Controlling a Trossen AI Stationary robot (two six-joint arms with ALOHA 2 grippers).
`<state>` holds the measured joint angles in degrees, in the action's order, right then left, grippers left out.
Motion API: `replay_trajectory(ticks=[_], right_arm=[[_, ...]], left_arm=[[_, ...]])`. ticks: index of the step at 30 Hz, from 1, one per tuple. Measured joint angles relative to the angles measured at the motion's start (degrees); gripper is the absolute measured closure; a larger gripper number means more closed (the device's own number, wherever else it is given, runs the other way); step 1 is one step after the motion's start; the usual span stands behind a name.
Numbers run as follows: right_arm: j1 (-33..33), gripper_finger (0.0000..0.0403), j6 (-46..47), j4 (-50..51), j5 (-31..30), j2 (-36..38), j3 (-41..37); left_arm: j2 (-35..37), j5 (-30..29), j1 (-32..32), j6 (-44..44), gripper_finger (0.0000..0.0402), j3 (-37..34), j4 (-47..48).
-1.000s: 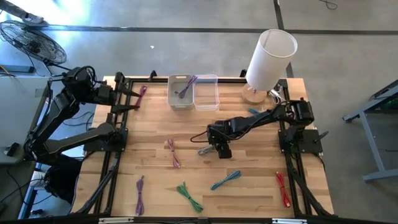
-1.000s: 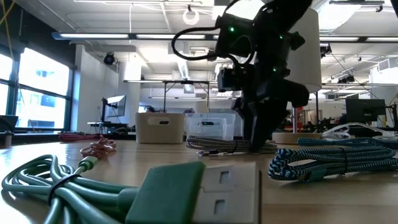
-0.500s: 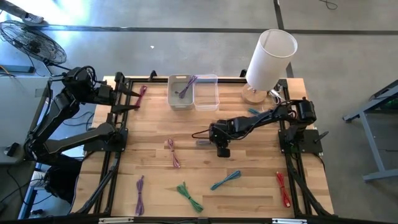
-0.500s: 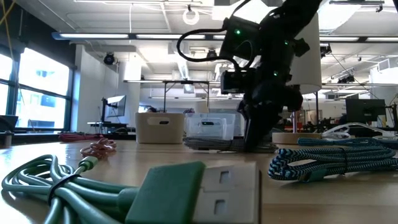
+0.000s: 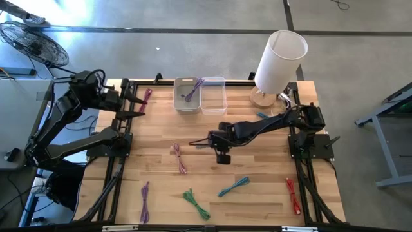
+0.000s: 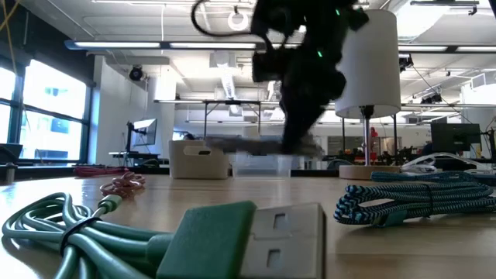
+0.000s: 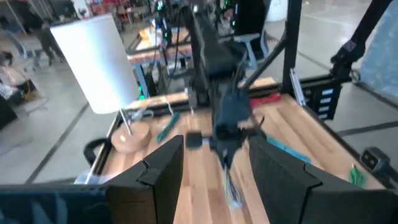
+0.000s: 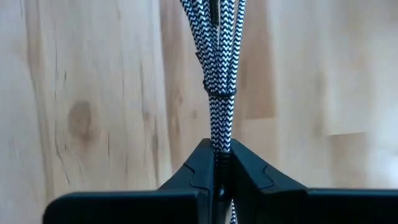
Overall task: Pick & Place USB Port
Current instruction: Put the black and white USB cable into the white transparent bin
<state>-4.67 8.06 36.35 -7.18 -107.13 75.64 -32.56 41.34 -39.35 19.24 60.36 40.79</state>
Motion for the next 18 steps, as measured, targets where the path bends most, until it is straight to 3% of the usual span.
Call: replay_trajectory(ticks=[6, 11, 14, 18], right_arm=[[-0.3, 0.0383, 3.9, 10.7, -6.6, 0.1, 13.6], [1.3, 0.0383, 12.3, 18.2, -13.8, 0.1, 24.2], [2.9, 0.0383, 17.0, 22.2, -18.1, 0.2, 29.0], [5.7, 0.0383, 23.4, 26.5, -19.5, 0.2, 33.1]], left_arm=[[0.0, -5.5, 0.0, 0.6, 0.0222, 0.0, 3.6], [0.1, -9.6, 0.0, 0.6, 0.0222, 0.0, 4.5], [0.1, -11.6, 0.0, 0.6, 0.0222, 0.0, 4.7], [0.1, -12.0, 0.0, 0.5, 0.0222, 0.0, 4.8]])
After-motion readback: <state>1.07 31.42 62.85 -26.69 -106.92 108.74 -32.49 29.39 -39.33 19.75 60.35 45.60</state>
